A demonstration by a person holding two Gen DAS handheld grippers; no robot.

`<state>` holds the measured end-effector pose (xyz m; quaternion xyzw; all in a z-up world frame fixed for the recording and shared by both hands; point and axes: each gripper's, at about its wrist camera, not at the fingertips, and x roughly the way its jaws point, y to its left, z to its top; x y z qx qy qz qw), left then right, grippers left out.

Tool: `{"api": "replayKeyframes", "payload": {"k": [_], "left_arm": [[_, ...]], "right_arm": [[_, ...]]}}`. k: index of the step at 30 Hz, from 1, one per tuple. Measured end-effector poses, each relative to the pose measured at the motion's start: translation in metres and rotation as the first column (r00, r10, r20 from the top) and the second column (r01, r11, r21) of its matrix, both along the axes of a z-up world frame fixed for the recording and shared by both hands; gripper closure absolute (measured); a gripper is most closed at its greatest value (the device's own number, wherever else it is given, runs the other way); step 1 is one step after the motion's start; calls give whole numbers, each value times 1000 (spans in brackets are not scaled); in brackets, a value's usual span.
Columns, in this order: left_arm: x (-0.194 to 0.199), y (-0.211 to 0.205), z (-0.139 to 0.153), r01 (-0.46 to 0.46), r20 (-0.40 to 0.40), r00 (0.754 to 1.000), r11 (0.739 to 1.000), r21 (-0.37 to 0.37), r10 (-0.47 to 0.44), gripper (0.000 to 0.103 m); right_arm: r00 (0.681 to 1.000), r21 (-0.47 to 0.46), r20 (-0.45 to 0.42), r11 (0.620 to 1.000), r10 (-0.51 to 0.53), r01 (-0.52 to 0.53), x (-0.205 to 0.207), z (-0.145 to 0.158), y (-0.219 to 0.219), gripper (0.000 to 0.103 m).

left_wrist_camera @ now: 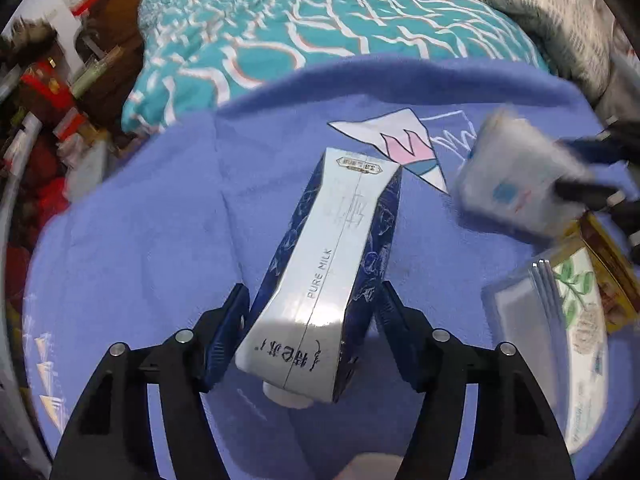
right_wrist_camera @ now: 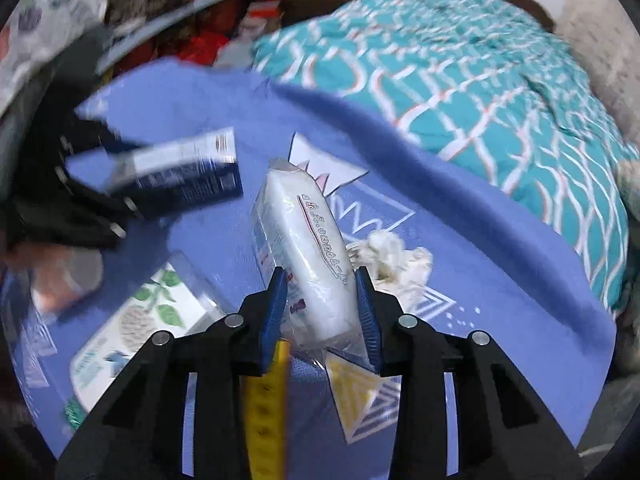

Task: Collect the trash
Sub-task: 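Grasp the blue-white milk carton with the left gripper while the right gripper grasps the wet-wipe pack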

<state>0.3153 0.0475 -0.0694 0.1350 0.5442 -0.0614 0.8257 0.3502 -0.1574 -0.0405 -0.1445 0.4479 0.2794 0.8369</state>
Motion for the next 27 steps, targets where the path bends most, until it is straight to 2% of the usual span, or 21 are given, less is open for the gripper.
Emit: {"api": "replayKeyframes", "payload": {"k": [3,6,9,11,14,17,20,25,27], "left_arm": [[-8,-4,10,-6,37,999,1000,18,5,46],[-28,4,50,-54,129,990,998,-25,57,47],[-58,5,94,-63,210,974,994,-94,81,47],[-92,-2,122,-27,265,962,988,-154,67,47],[-146,-24,137,60,303,953,974,-219,9,47],[-194,-54,123,120,280,959,949,-292,-35,47],[-233,-85,98,146,233,971,916,-373,-60,47],[-280,-133,57,150,176,980,911,-385,-87,47],[-294,-150,45,148,166,982,926,-348,-95,47]], "right_arm": [[997,73,64,997,-43,38,-20,27,-18,67],[989,160,116,985,-87,68,-51,56,-40,67],[980,243,149,966,-130,92,-95,75,-69,67],[976,291,147,950,-162,114,-131,76,-93,67],[972,335,119,930,-202,152,-188,59,-128,67],[965,300,122,936,-231,186,-241,36,-149,67],[966,265,72,939,-248,221,-277,4,-161,67],[960,205,51,944,-276,261,-319,-27,-165,67],[957,200,57,943,-283,267,-333,-30,-164,67]]}}
